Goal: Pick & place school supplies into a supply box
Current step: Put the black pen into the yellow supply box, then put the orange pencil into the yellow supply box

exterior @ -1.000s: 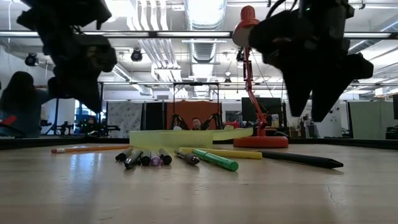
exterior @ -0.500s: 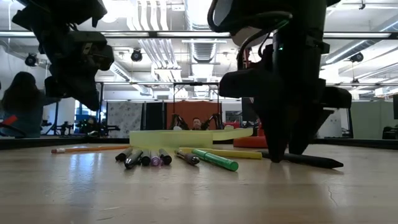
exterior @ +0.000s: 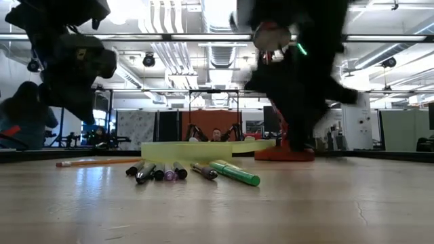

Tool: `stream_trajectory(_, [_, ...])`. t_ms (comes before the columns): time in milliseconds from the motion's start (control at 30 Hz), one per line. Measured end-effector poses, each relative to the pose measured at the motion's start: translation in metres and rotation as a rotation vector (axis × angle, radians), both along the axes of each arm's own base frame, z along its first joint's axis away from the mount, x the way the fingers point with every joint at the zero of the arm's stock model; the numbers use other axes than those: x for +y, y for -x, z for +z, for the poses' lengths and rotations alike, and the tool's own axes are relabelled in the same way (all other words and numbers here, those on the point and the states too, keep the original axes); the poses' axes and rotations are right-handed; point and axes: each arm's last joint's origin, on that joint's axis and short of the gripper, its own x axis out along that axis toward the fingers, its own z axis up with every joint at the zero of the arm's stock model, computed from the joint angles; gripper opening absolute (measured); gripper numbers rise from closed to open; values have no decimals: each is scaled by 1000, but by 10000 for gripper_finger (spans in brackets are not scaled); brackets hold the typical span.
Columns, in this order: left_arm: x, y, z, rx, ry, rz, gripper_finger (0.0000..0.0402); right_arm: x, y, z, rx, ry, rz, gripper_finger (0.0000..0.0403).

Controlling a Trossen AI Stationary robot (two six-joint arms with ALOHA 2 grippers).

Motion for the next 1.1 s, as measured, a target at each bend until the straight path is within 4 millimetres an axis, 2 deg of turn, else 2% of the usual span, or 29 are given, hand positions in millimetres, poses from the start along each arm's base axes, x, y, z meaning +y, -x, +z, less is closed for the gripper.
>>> stream_trajectory(67, [0, 2, -4, 22, 8, 21, 0, -12, 0, 34, -123, 16, -3, 12])
stream_trajectory(100, [1, 3, -6, 26, 8, 31, 0, -21, 0, 44, -155, 12, 19, 13])
stream_trajectory(167, [1, 5, -9, 34, -3, 51, 0, -42, -9, 56, -217, -28, 75, 13])
stream_trajectory(267, [3, 7, -14, 40, -8, 110, 0, -82, -22, 60, -248, -52, 103, 13])
stream_trajectory(333, [3, 8, -16, 46, 7, 148, 0, -108, -32, 71, -303, -58, 109, 13])
stream_trajectory(500, [4, 10, -18, 41, 27, 219, 0, -154, -57, 60, -267, -122, 192, 13])
stream_trajectory(633, [5, 8, -13, 5, -15, 257, 0, -185, -78, 61, -296, -147, 219, 13])
stream_trajectory(733, [7, 6, -10, -18, -67, 287, 0, -200, -90, 44, -255, -147, 211, 22])
stream_trajectory(800, [8, 6, -9, -24, -94, 301, 2, -206, -98, 35, -239, -152, 222, 41])
stream_trajectory(900, [11, 6, -10, -25, -99, 320, 19, -215, -107, 38, -272, -154, 233, 81])
stream_trajectory(1033, [15, 9, -14, -9, -98, 357, 64, -224, -113, 35, -244, -99, 225, 135])
stream_trajectory(1100, [17, 9, -16, -3, -98, 369, 88, -225, -115, 41, -241, -67, 245, 159])
